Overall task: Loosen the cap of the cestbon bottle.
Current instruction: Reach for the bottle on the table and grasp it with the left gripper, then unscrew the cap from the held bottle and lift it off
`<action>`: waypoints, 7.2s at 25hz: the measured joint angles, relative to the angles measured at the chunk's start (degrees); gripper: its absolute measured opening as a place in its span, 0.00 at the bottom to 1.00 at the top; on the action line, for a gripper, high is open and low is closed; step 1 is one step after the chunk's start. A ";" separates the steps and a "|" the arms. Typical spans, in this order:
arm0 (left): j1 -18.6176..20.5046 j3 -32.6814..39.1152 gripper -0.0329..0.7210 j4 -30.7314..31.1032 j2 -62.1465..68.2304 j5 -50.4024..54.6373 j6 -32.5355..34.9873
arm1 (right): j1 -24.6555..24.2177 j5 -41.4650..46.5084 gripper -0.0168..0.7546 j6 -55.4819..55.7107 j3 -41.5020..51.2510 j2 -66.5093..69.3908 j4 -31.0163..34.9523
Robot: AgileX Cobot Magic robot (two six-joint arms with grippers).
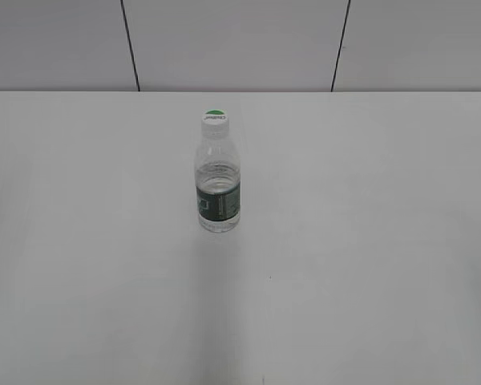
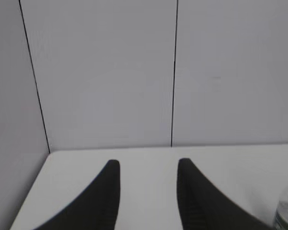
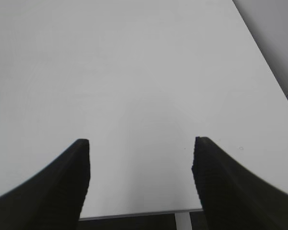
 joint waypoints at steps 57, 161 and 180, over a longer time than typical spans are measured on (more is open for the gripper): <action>1.87 -0.05 0.69 63.32 100.24 -101.68 -28.32 | 0.00 0.00 0.69 0.00 0.00 0.00 -2.33; -13.99 -31.36 0.57 78.56 123.98 -102.69 -36.45 | 19.97 7.24 0.69 20.88 -64.18 100.40 16.05; -13.99 -31.41 0.57 79.41 123.98 -102.85 -36.45 | 29.08 7.29 0.69 26.02 -79.24 114.34 19.83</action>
